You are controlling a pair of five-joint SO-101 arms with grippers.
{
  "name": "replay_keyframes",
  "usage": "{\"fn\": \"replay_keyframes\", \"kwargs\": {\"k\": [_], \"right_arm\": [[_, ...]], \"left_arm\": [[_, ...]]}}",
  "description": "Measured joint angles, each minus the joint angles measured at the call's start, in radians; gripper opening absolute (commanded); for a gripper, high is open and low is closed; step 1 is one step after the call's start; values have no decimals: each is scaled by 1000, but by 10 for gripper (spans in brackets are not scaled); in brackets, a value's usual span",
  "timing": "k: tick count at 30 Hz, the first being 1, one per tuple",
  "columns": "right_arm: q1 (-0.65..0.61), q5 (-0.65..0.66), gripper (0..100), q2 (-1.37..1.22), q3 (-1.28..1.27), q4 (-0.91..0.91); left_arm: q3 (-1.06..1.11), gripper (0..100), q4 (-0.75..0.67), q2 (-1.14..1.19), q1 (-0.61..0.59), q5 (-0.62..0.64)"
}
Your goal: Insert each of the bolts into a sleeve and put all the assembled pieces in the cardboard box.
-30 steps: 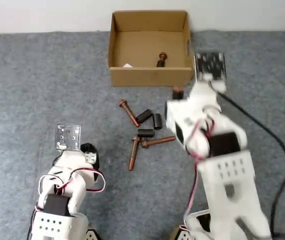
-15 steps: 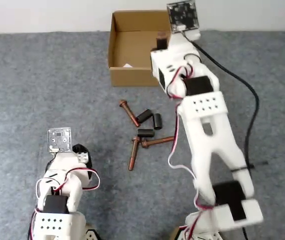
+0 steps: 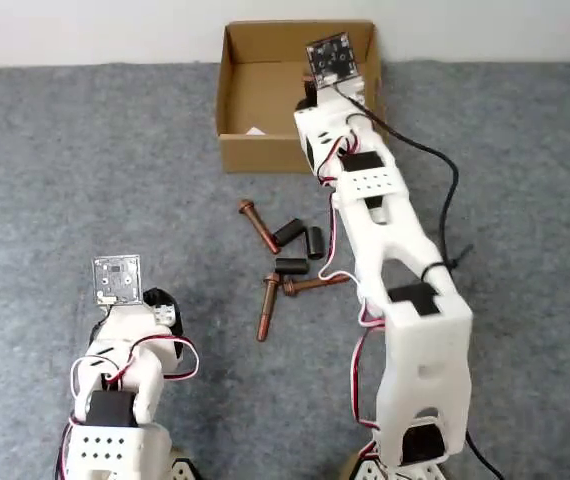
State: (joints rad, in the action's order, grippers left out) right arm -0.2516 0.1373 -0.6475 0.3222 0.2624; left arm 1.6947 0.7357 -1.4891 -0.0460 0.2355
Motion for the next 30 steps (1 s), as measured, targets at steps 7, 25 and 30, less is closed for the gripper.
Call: {"fn": "replay_keyframes", "kwargs": {"k": [7, 25, 30], "right_arm": [[5, 0, 8, -227, 239, 63], [6, -2, 138, -532, 802, 450], [5, -2, 86, -568, 919, 539]], "left_arm": [[0, 6, 0, 0, 0, 0], [0, 6, 0, 0, 0, 0], [0, 6, 0, 0, 0, 0]]}}
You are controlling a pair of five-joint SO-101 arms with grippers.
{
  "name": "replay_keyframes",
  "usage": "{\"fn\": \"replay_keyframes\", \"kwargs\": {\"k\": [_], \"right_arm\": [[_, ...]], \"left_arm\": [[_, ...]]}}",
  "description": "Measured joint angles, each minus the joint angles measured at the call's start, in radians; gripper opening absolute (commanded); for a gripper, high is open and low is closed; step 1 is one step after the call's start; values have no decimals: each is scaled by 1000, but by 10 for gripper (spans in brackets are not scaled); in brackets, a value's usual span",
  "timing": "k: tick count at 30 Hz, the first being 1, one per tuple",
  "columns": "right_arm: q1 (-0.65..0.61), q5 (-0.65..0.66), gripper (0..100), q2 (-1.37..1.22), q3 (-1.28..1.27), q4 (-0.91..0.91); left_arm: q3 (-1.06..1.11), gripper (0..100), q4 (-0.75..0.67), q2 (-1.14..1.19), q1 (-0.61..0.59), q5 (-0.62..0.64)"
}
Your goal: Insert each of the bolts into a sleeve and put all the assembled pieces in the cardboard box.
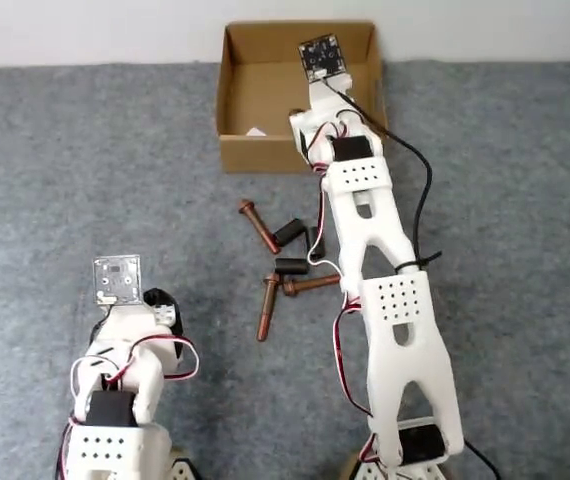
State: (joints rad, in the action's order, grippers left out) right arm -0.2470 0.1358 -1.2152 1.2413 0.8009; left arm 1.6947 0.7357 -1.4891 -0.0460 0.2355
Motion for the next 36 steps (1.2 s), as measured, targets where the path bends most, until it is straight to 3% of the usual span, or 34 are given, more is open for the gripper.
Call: {"fn": "replay_keyframes", "kwargs": {"k": [7, 20, 36], "right_arm": [[0, 5, 6, -2, 117, 157], [0, 5, 9, -2, 387, 571], [-14, -78, 8, 43, 400, 953]], "left_arm": [[0, 6, 0, 0, 0, 0], [0, 6, 0, 0, 0, 0], [0, 6, 0, 0, 0, 0]]}}
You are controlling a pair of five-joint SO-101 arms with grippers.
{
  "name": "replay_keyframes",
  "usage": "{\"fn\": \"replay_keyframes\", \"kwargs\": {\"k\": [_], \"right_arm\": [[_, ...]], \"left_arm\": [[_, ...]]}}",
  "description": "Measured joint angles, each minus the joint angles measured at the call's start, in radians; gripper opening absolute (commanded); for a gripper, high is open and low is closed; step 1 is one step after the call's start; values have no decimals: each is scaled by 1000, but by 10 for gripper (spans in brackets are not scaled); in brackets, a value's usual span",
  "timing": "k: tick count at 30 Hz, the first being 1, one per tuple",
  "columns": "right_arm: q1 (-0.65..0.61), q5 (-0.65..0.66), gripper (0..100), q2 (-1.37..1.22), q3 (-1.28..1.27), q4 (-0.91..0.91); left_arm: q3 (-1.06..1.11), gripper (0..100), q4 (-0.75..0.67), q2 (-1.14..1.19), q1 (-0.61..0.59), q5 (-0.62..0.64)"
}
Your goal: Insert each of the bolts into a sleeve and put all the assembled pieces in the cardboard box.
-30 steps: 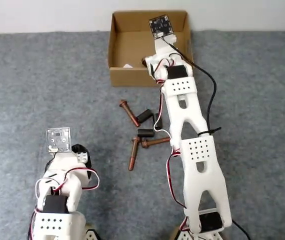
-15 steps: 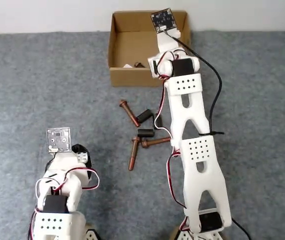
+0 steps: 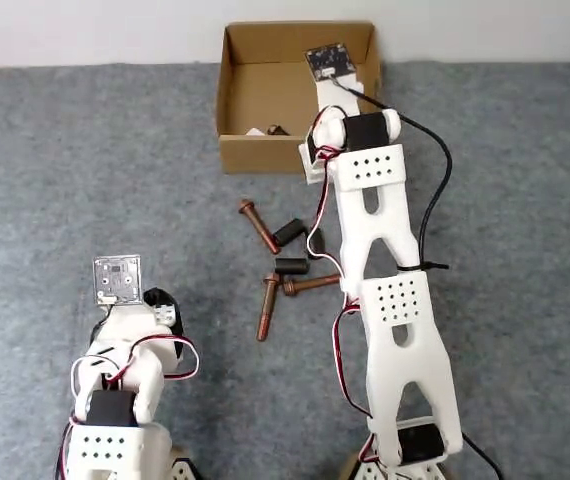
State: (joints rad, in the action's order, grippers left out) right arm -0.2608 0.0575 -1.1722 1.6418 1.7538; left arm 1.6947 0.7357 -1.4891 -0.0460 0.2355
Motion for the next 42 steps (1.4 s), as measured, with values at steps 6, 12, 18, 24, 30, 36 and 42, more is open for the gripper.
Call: {"fn": "replay_keyframes", "kwargs": {"k": [6, 12, 18, 24, 30, 36, 42], "right_arm": [[-3, 0, 13, 71, -71, 0], [-12, -49, 125, 265, -437, 0], [-28, -83, 227, 341, -698, 0], [-71, -83, 154, 322, -707, 0], [-137, -83, 123, 252, -707, -25], [-130, -83, 123, 160, -707, -66], [-109, -84, 45, 124, -697, -86]], "left_arm": [[0, 6, 0, 0, 0, 0], [0, 6, 0, 0, 0, 0], [0, 6, 0, 0, 0, 0], [0, 6, 0, 0, 0, 0], [0, 6, 0, 0, 0, 0], [0, 6, 0, 0, 0, 0], [0, 6, -2, 0, 0, 0]]}}
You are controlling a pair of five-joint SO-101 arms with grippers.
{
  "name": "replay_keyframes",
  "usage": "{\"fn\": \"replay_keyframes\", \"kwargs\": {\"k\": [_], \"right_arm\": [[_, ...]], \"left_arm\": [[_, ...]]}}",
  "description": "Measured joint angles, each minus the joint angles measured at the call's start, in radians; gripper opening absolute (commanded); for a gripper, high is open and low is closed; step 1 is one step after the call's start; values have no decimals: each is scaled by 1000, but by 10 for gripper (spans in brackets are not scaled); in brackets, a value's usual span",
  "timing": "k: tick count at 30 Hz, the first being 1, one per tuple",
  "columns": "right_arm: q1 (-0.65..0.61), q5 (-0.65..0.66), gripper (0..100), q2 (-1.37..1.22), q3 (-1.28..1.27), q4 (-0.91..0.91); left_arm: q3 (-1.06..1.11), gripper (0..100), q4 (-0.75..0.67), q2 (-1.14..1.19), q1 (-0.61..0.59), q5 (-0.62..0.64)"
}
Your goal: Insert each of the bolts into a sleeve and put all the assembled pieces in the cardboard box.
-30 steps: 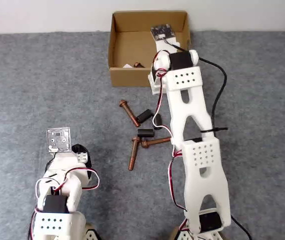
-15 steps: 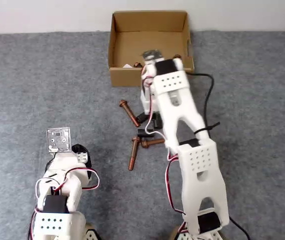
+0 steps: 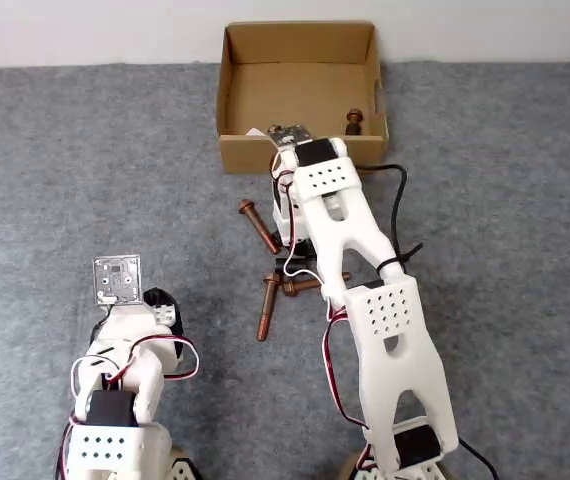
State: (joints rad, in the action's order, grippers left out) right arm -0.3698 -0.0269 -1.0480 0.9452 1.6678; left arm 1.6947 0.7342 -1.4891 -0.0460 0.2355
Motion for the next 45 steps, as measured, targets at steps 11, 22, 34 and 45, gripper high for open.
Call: {"fn": "replay_keyframes", "kwargs": {"k": [11, 22, 34, 45], "right_arm": [[14, -84, 8, -28, 129, 86], [-6, -178, 8, 226, -40, 86], [-6, -295, 8, 838, -623, 86], [29, -364, 8, 1478, -1232, -75]], "left_arm": [[0, 6, 0, 0, 0, 0], [0, 6, 0, 0, 0, 0], [0, 6, 0, 0, 0, 0], [0, 6, 0, 0, 17, 0]]}}
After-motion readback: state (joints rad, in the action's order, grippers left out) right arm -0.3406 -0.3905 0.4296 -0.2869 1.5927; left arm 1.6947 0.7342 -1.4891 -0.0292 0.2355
